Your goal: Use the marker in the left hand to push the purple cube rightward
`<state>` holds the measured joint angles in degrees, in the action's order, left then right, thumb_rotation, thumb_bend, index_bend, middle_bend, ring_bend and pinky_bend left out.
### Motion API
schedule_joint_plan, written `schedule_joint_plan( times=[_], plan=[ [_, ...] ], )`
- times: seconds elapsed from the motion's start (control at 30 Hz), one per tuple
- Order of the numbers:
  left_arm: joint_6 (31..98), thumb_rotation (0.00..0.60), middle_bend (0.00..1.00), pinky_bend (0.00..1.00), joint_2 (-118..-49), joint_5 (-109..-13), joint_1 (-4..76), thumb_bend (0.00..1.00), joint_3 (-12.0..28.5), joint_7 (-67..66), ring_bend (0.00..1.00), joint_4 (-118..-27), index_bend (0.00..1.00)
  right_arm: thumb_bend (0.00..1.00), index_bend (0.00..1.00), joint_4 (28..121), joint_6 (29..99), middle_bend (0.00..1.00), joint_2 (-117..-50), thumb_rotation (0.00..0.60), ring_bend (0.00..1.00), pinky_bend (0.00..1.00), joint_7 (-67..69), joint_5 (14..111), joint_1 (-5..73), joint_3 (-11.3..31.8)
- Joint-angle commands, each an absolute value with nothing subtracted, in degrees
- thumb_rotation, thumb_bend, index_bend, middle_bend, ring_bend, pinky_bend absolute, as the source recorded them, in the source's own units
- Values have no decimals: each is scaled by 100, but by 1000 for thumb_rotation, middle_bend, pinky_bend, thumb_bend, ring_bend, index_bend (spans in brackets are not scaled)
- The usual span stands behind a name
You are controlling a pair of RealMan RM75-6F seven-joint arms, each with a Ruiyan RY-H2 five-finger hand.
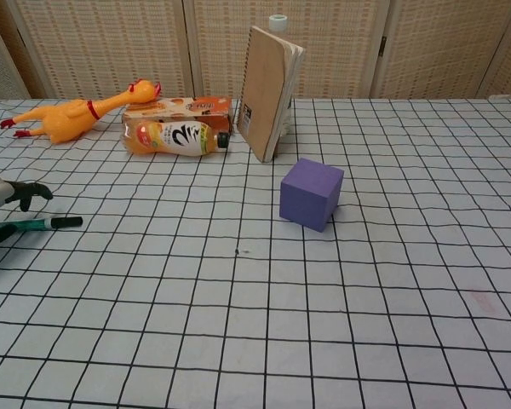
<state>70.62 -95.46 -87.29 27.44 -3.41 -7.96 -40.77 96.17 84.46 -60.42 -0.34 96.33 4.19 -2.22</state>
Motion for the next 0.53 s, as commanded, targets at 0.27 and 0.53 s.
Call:
schedule_joint_plan(
  times=[0.27,0.53],
  plan=[
    [8376,600,166,291,-7934,-8778,1898,404,-382,-441,97,-7528,135,135,0,9634,8603,0,-6004,600,0,0,-26,9612,350,-196],
    [9014,600,62,231,-7098,-9339,1299,372,-836,345,24,-8768,35,135,0,9640,8615,0,-6058,600,0,0,-142,9576,328,-183]
  ],
)
